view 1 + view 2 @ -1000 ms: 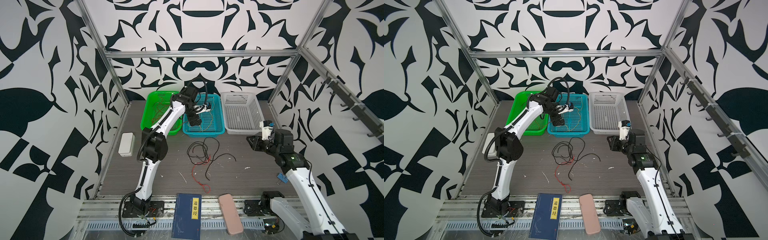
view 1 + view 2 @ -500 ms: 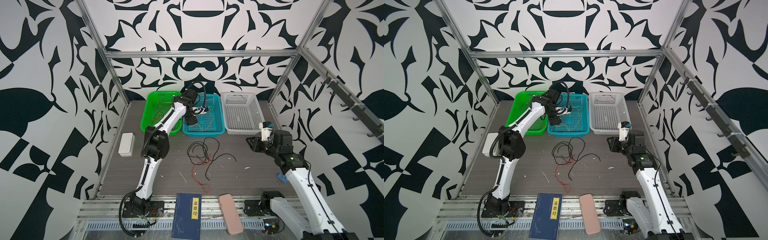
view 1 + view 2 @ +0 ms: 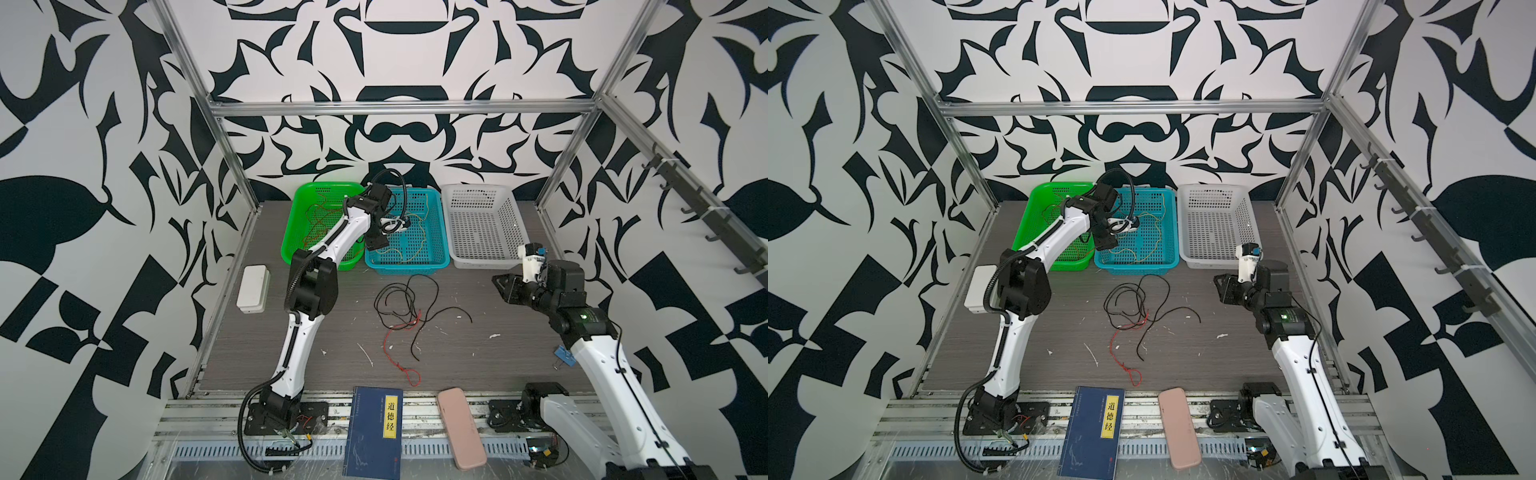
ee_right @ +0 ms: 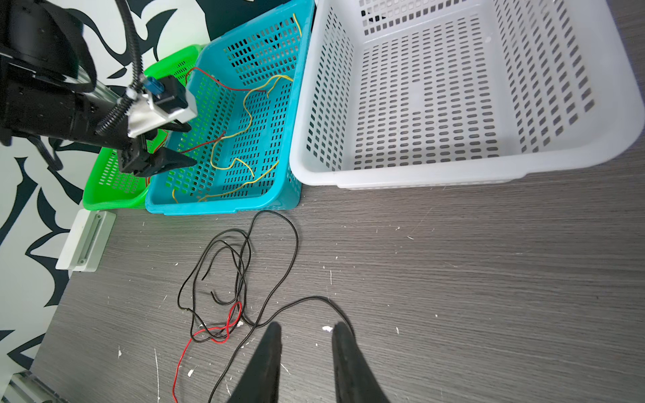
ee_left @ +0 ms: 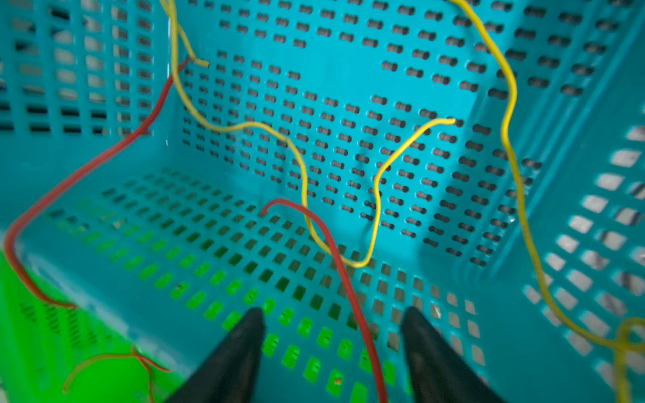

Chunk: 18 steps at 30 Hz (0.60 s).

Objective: Untangle and sort cables by color
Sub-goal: Pick up the cable from the container.

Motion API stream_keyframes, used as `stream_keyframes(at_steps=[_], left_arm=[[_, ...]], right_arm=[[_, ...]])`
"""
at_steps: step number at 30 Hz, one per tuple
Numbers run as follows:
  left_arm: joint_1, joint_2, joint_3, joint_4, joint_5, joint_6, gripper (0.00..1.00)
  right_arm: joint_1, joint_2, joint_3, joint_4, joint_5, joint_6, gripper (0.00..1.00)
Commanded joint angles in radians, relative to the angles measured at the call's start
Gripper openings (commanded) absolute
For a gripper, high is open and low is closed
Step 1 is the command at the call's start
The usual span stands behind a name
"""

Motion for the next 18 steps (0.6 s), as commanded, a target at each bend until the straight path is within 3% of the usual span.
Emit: stream_keyframes(at_steps=[1,7,8,9,13,18], left_arm=[[0.002,0.035,-0.025,0.001,-0.024,0.023,0.42],[0.0,0.022,-0.017,0.02,-0.021,-0.003,0.18],[0.0,0.015,-0.013,0.023,-0.014,-0.008,0.13],[0.0,0.005,-0.007,0.028,-0.006,-0.008,0.01],[0.0,-0.062,-0.009,0.081,0.033,-0.069,0.0],[0.01,-0.221,-0.11,0.255,0.085,-0.131,0.0]], right_arm=[[0.003,-0.019,0.001,0.025,0.0,-0.01,0.29],[0.003,-0.019,0.0,0.022,0.006,-0.016,0.29],[0.003,-0.017,-0.002,0.024,0.006,-0.016,0.29],[0.003,-0.015,-0.005,0.025,0.006,-0.015,0.29],[0.003,-0.01,-0.014,0.037,0.003,-0.012,0.29],[0.003,-0.013,-0.019,0.035,0.004,-0.011,0.29]])
